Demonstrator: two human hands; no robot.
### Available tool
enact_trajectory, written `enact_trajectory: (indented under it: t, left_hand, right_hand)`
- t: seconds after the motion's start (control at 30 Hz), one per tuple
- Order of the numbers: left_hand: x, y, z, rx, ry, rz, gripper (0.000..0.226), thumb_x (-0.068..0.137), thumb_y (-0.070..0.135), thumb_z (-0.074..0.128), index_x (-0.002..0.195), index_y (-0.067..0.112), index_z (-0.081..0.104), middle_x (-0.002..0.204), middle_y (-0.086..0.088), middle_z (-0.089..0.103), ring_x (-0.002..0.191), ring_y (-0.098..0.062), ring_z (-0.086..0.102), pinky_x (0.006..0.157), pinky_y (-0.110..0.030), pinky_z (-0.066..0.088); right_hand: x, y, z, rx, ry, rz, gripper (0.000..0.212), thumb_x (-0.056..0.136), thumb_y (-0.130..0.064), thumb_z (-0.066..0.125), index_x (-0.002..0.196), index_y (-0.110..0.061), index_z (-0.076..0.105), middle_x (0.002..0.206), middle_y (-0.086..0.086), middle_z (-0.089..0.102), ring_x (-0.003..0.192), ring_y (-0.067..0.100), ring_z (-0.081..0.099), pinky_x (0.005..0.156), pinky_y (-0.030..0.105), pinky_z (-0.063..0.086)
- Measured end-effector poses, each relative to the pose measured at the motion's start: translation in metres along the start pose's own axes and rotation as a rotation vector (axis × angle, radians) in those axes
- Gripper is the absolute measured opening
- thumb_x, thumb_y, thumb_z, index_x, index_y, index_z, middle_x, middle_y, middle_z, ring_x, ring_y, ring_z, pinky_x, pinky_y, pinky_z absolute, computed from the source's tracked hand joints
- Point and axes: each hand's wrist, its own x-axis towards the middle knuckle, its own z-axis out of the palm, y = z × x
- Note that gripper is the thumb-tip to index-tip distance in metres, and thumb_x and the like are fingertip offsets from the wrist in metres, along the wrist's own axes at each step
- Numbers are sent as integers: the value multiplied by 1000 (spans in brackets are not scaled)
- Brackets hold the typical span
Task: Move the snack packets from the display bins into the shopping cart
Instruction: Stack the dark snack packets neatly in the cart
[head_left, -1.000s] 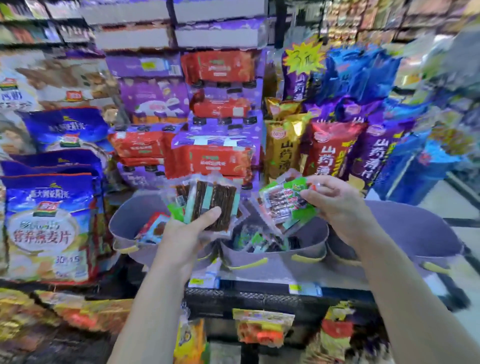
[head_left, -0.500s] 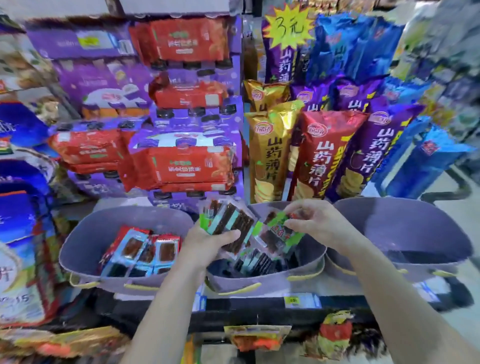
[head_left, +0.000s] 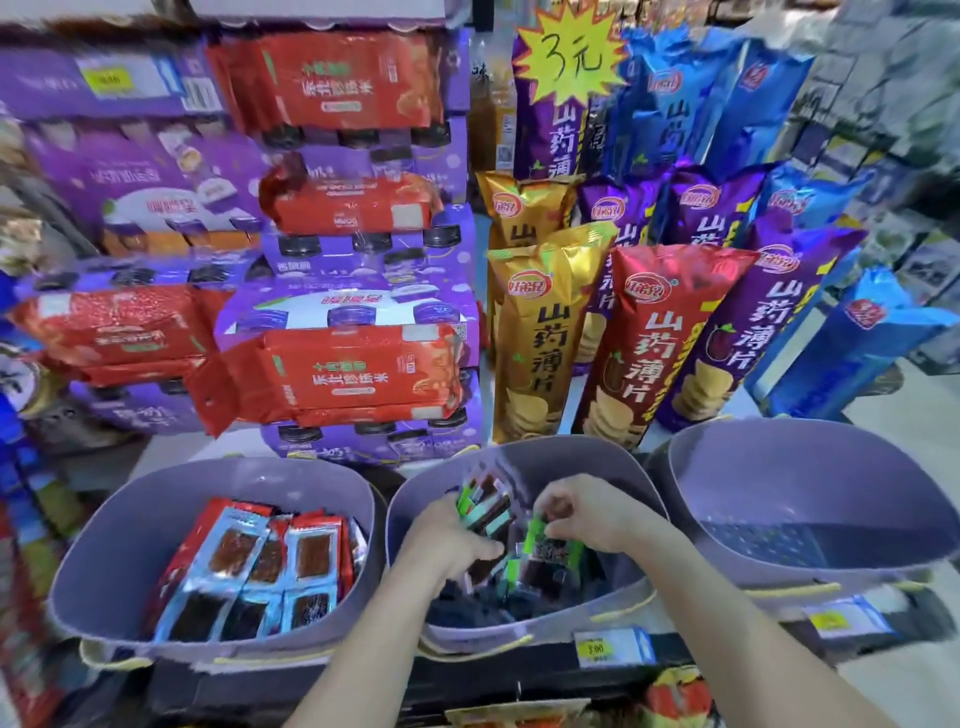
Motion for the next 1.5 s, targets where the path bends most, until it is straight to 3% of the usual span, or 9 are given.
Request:
enact_trajectory:
  t: [0.1, 0.2, 0.3, 0.5, 0.63, 0.7, 0.9, 1.3, 1.5]
  left_hand:
    - [2, -3, 3, 67, -23, -69, 63, 71, 21, 96, 125, 10, 67, 107, -10, 79, 95, -31, 77, 83, -47, 65]
    - [0, 2, 2, 247, 2, -102, 92, 77, 35, 93, 150, 14, 41, 130, -9, 70, 113, -31, 71, 87, -35, 58]
    - [-6, 8, 6, 392, 56, -108, 102, 82, 40, 88, 156, 16, 22, 144, -10, 60, 128, -32, 63, 95, -38, 54]
    - [-17, 18, 12, 586, 156, -29, 87, 91, 45, 79, 155, 17, 27, 159, -11, 39, 147, -36, 42, 111, -45, 45]
    - [-26, 27, 12, 656, 198, -14, 68, 100, 49, 66, 150, 15, 36, 158, -11, 43, 145, -35, 44, 112, -45, 44]
    - [-34, 32, 11, 677, 243, -1, 61, 101, 50, 63, 146, 15, 41, 154, -10, 47, 143, -34, 46, 111, -45, 45]
    - [-68, 40, 6, 672, 411, 28, 56, 101, 50, 61, 143, 17, 45, 146, -7, 54, 138, -32, 48, 107, -44, 46]
    - [-168, -1, -35, 790, 742, -140, 60, 102, 58, 48, 150, 23, 40, 153, 2, 49, 142, -24, 46, 111, -38, 42]
    - [-235, -51, -73, 681, 876, -259, 52, 106, 53, 44, 151, 25, 41, 160, 6, 44, 147, -23, 42, 113, -39, 41]
  right_hand:
    - [5, 2, 4, -28, -4, 38, 18, 91, -19, 76, 97, -36, 70, 97, -18, 66, 92, 7, 64, 77, 22, 45]
    - [9, 4, 8, -64, 11, 77, 18, 94, -12, 68, 95, -30, 68, 104, -12, 68, 96, 14, 65, 77, 24, 44]
    - [11, 3, 8, -108, 15, 67, 21, 96, -9, 57, 107, -21, 70, 112, -3, 70, 103, 21, 64, 78, 22, 40]
    - [6, -5, 0, -177, -6, 10, 16, 98, -17, 61, 104, -5, 70, 102, 15, 75, 97, 33, 69, 82, 38, 55]
    - [1, -4, -5, -193, 13, 2, 11, 99, -21, 59, 88, -23, 56, 89, 2, 62, 87, 26, 60, 72, 26, 39]
    - [-3, -7, -8, -239, 10, -9, 6, 101, -25, 56, 100, -21, 60, 99, 2, 64, 97, 25, 62, 77, 27, 43]
    - [-18, -32, -17, -372, 111, -75, 48, 102, -34, 52, 146, -16, 52, 141, 12, 60, 129, 34, 54, 104, 42, 48]
    - [-59, -109, 2, -550, 280, -274, 53, 104, -42, 44, 150, -14, 42, 150, 11, 46, 137, 34, 42, 109, 47, 39]
    - [-77, -176, 46, -580, 280, -429, 54, 104, -46, 44, 149, -17, 40, 150, 8, 45, 137, 32, 41, 111, 45, 38]
